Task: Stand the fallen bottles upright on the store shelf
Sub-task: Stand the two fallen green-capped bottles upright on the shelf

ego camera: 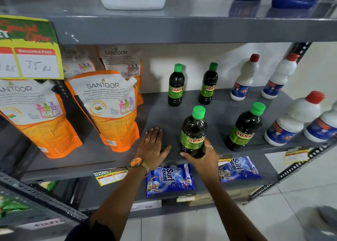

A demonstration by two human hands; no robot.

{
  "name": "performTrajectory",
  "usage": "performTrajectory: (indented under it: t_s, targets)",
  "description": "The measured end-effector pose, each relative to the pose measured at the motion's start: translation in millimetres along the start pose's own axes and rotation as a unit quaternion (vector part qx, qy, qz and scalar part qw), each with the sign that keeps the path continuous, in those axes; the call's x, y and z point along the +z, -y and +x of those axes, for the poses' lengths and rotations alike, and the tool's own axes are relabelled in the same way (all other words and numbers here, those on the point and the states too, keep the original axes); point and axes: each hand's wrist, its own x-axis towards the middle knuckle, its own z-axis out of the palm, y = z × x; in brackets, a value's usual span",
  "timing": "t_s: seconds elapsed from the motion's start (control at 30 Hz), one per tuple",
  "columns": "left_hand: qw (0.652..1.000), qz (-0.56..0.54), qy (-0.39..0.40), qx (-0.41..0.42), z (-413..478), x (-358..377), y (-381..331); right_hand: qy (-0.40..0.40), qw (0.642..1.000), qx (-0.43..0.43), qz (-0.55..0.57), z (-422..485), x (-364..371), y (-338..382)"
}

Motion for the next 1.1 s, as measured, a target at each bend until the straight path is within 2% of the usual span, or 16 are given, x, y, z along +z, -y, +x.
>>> performTrajectory:
  t_s: [0.3, 0.43, 0.5, 0.53, 0.6, 0.67, 0.73, 0.8, 0.9, 1.1]
  targets:
    - [1.000, -0.021, -0.003, -0.006, 1, 0, 0, 0.016, 1.000, 0.022, 0.005, -7, -4, 2]
    - [0.994, -0.107, -0.015, -0.020, -6, -6, -2, 0.037, 0.999, 0.012, 0.013, -12, -11, -8]
    - [0.977, -0.207, -0.018, -0.039, -16, -8, -8, -0.016, 0.999, 0.011, 0.031, -20, -23, -15]
    - [0.967, -0.250, -0.014, -0.048, -21, -8, -13, -0.066, 0.997, 0.012, 0.038, -24, -33, -17]
    - [0.959, -0.278, 0.007, -0.047, -26, -4, -23, -0.183, 0.981, 0.036, 0.060, -26, -53, -24]
    - [0.959, -0.277, 0.021, -0.046, -25, 1, -39, -0.233, 0.967, 0.064, 0.080, -16, -77, -39]
    - [0.955, -0.287, 0.009, -0.070, -19, 3, -55, -0.185, 0.980, 0.060, 0.052, 3, -100, -54]
    - [0.957, -0.276, -0.021, -0.091, -10, 3, -68, -0.089, 0.995, 0.040, 0.009, 25, -121, -62]
    - [0.960, -0.258, -0.045, -0.102, -5, 4, -77, 0.023, 0.999, 0.024, -0.028, 48, -134, -67]
    - [0.933, -0.329, -0.050, -0.134, -6, 2, -81, 0.083, 0.996, 0.021, -0.025, 62, -138, -88]
